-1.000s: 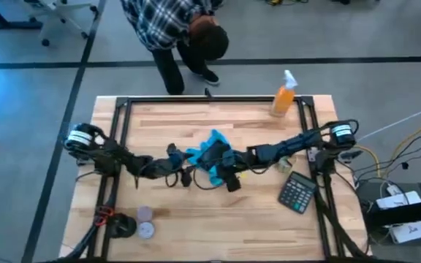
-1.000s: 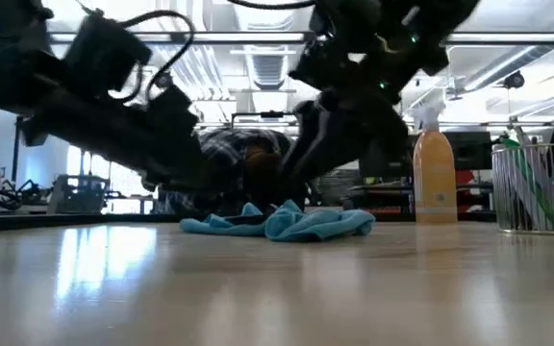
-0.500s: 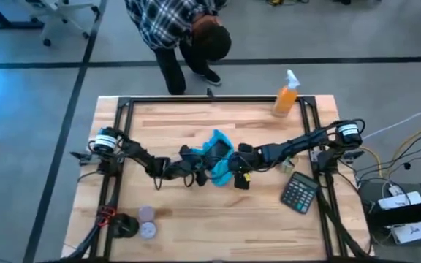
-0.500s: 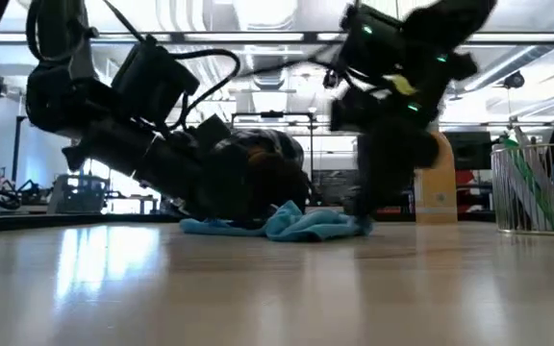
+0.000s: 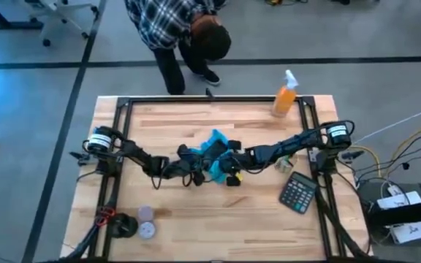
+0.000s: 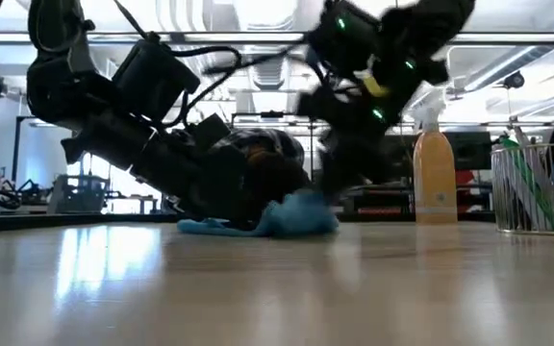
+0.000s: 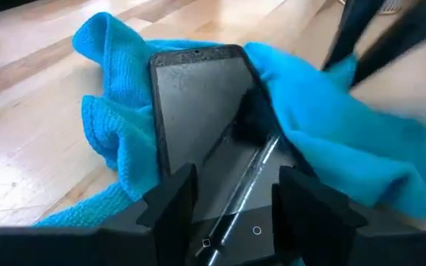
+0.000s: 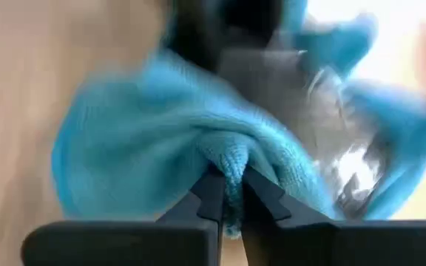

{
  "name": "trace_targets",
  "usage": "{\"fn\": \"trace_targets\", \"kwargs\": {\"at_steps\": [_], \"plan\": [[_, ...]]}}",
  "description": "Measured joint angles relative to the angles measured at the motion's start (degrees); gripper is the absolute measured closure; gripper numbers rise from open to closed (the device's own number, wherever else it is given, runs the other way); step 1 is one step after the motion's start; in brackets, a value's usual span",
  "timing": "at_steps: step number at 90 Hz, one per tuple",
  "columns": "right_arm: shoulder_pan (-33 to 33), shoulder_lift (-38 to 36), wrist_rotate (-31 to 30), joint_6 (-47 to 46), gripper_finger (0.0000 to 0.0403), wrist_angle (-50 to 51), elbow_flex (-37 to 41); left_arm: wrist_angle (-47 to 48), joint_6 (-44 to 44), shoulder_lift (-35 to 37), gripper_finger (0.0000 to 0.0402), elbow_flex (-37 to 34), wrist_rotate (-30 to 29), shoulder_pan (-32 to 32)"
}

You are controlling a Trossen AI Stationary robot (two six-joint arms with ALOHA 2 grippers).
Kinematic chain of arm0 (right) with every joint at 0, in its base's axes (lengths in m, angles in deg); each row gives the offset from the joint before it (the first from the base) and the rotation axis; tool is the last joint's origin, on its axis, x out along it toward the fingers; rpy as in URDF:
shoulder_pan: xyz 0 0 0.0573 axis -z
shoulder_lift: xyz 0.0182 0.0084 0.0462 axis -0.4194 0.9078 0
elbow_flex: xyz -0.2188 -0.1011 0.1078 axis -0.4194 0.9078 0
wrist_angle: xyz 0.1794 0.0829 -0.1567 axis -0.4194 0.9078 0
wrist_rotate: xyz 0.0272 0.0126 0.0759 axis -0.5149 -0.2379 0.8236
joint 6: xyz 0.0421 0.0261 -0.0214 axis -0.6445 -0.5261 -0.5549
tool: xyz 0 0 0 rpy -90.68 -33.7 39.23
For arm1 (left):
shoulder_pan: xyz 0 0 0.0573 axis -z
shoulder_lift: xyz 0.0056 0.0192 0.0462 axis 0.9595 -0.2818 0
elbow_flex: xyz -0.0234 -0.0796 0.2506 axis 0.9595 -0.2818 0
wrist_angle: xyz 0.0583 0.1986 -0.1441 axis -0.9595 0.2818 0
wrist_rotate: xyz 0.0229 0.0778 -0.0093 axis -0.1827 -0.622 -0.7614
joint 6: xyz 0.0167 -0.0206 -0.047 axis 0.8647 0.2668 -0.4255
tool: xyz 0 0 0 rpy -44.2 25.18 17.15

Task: Apply microfiber cloth
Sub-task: Wipe the front and back of the black cellphone using the blue microfiber cloth

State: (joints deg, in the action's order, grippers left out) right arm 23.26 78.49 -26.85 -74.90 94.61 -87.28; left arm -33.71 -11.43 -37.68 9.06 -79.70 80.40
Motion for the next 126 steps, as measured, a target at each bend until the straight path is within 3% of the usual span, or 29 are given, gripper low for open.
{"fn": "trace_targets", "kwargs": {"at_steps": [21,37,68,78,103,126], "plan": [[4.64,1.64,0.79,6.12,0.0402,-1.71,-6.37,0.37,2.02,0.54,0.0218,-0.28,0.66,0.58],[8.39,6.43,5.96,5.89,0.0402,-7.46,-4.69,0.87,3.82,2.4,0.0221,-0.56,0.68,1.34],[9.55,13.34,5.15,2.87,0.0403,-17.85,-2.76,22.42,4.72,19.99,0.0217,-1.22,4.31,5.55],[9.57,14.51,4.98,1.88,0.0403,-18.96,-2.51,19.43,6.31,23.58,0.0224,-1.38,2.94,7.72],[9.24,12.76,6.43,3.6,0.0403,-19.8,-2.21,-5.98,12.53,11.56,0.0244,-3.06,0.16,5.94],[8.72,9.24,8.46,5.31,0.0403,-13.25,-1.84,-8.5,4.27,2.73,0.0265,-3.73,0.17,-1.35]]}}
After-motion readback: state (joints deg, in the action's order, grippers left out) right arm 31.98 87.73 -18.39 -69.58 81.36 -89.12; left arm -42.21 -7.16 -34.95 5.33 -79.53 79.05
